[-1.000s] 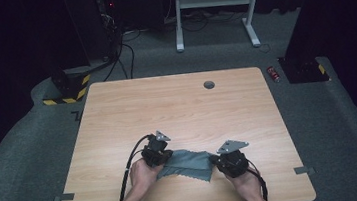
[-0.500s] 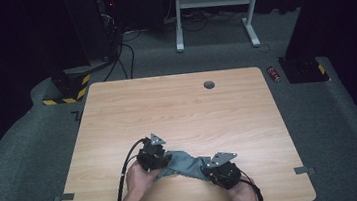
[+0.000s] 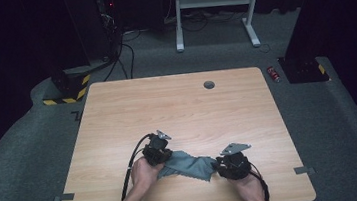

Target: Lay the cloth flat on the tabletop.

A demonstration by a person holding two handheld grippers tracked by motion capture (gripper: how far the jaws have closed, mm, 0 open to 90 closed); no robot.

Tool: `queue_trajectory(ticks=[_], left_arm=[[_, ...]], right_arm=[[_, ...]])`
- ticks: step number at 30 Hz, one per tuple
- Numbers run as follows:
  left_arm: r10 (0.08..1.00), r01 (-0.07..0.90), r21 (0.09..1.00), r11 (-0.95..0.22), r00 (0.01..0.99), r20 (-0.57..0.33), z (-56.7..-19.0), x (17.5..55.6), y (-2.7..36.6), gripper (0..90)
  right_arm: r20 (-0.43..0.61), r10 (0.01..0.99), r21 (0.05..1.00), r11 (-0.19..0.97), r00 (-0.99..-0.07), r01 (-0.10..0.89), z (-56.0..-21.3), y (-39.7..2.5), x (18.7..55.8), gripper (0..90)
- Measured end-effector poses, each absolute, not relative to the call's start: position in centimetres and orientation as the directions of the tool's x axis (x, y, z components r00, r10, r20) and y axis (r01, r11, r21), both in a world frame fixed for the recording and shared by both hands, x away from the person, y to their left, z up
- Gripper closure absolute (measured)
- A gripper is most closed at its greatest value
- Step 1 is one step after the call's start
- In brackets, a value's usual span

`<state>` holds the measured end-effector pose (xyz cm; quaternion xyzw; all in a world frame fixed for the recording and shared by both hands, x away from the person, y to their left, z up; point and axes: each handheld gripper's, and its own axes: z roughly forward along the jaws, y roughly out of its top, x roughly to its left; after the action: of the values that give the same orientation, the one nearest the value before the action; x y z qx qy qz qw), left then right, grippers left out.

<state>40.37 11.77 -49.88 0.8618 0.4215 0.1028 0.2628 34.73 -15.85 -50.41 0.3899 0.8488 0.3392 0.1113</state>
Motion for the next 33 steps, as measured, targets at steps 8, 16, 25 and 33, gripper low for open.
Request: queue_trajectory(ticks=[8, 16, 25, 33], left_arm=[[0.766, 0.617, 0.61, -0.496, 0.642, -0.027, -48.1, 39.4, 12.4, 89.3], [0.75, 0.509, 0.731, -0.454, 0.661, 0.006, -44.7, 36.9, 13.8, 89.2], [0.757, 0.645, 0.589, -0.486, 0.648, -0.086, -49.8, 35.1, 16.2, 88.2], [0.775, 0.637, 0.623, -0.454, 0.627, -0.076, -49.1, 35.2, 16.3, 67.9]], right_arm=[[0.043, 0.728, 0.697, 0.468, -0.684, 0.543, -49.9, -15.9, 34.5, 89.4], [0.01, 0.739, 0.749, 0.442, -0.674, 0.495, -47.9, -16.4, 34.4, 89.6], [0.024, 0.734, 0.683, 0.484, -0.679, 0.547, -49.9, -16.2, 34.8, 89.4], [0.034, 0.748, 0.705, 0.451, -0.662, 0.547, -49.5, -17.5, 34.3, 75.9]])
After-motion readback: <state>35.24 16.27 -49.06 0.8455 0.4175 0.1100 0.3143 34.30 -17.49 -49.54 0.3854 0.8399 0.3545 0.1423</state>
